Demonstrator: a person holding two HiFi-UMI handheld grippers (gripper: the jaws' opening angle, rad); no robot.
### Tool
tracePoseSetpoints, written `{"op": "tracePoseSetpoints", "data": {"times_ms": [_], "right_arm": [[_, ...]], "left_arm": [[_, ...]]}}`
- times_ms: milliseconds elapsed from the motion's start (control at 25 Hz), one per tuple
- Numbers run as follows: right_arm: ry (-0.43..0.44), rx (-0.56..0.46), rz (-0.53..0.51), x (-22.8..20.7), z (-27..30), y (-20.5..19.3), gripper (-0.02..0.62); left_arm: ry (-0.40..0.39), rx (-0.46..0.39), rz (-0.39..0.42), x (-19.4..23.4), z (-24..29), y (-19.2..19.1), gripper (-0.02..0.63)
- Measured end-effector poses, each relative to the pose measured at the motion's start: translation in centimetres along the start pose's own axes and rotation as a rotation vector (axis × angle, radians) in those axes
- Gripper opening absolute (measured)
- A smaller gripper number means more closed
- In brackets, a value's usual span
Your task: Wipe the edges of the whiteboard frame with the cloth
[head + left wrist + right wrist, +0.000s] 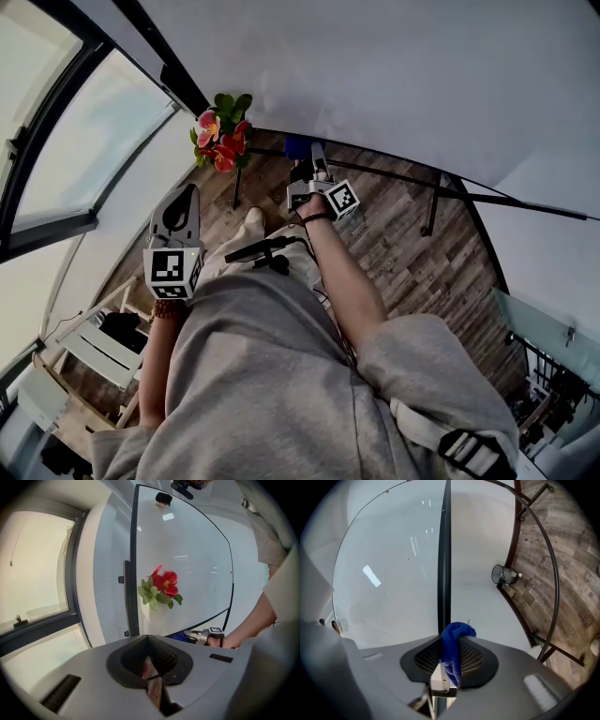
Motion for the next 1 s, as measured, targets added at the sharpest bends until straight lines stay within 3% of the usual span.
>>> {"op": "tracePoseSetpoints", "data": {"times_ms": [1000], "right_arm": [[0.000, 0.083, 0.045, 0.6, 3.6, -6.7, 0.095]], "left_arm": [[0.092, 0.008, -0.050, 4.7, -2.1, -2.4, 0.006]]}}
Point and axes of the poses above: the fingertips, and each gripper's own axes: z forward along the fingers, x to its left, y out of its top, the point moved 10 cm from there along -z, backward along the fingers, and after that the axes turned 7 degrees about x, right-handed, at the moved point
